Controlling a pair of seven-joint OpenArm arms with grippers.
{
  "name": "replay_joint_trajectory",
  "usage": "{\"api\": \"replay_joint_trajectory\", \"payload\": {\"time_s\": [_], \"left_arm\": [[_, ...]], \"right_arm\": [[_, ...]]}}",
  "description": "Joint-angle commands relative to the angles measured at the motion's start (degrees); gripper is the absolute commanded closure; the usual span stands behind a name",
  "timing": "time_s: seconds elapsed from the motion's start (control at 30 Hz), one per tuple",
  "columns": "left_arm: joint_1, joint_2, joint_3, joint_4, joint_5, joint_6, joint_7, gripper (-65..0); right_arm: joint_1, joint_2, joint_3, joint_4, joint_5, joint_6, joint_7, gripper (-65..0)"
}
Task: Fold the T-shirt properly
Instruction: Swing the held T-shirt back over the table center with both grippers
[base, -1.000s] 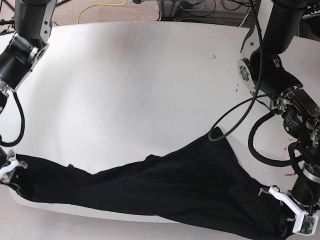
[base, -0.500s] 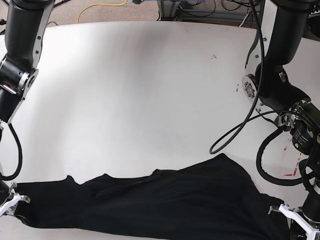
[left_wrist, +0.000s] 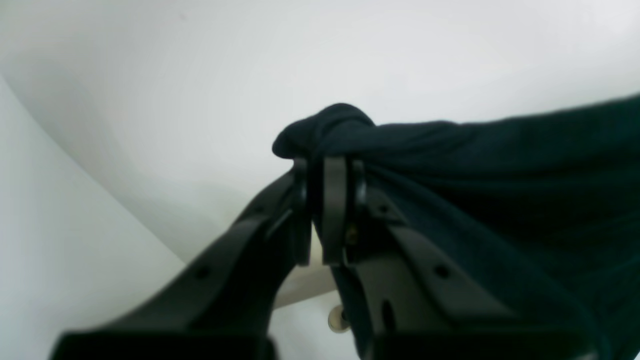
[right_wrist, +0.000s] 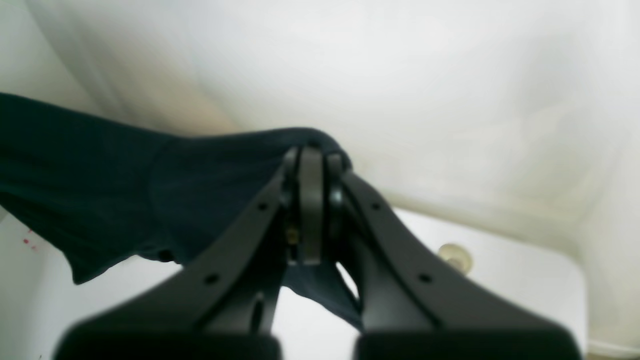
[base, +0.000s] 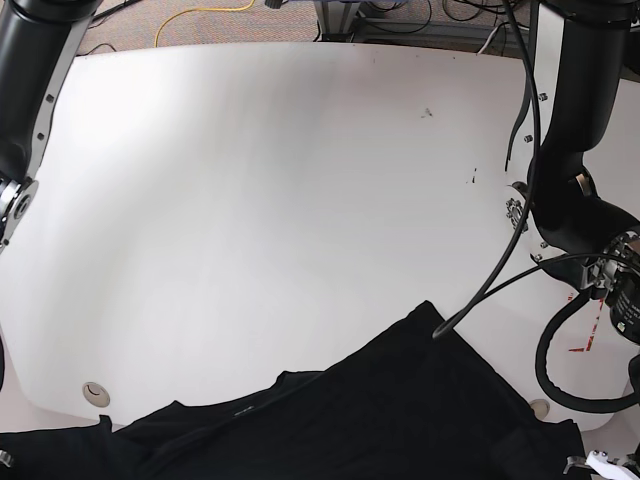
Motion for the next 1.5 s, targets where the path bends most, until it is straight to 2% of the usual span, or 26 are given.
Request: {"api": "replay_joint_trajectory", "payload": {"time_s": [0.0,0.27,0.4,0.6,0.67,1.0,1.47], "left_arm": [[-5.0,-0.6,0.1,-1.1,-1.2,0.3,-1.0,-0.2],[-6.7,-1.6,0.2,-2.1,-1.9,0.3,0.3,-0.3],[-5.7,-2.0,0.3,-1.3,-1.6,0.3,2.6,-0.5],[-1.2,-2.5,0.7,-0.9,-1.7,0.3,4.0,-0.7],[4.2,-2.0,0.1,0.0,-1.8,0.3,3.5,-0.3],[17.7,-1.9,-0.8,1.6,-1.4,0.3,3.2,0.0],[26.6,-2.1,-1.3,1.2,-1.2,0.3,3.4,0.0]], "right_arm": [[4.7,0.8,-1.2,-1.0,0.3,0.3,1.1,0.0],[5.5,1.0,-1.8,-1.2,0.4,0.8,1.3,0.0],[2.2,1.0,-1.6,1.0,0.5,0.7,1.2,0.0],[-6.2,1.0,-0.3,5.4,0.9,0.6,0.7,0.0],[-13.5,0.8,2.2,10.9,0.8,0.0,1.2,0.0],[-30.9,-1.3,6.5,21.1,0.6,-0.1,1.9,0.0],[-42.9,-0.4,6.5,24.1,5.9,0.1,3.6,0.0]]}}
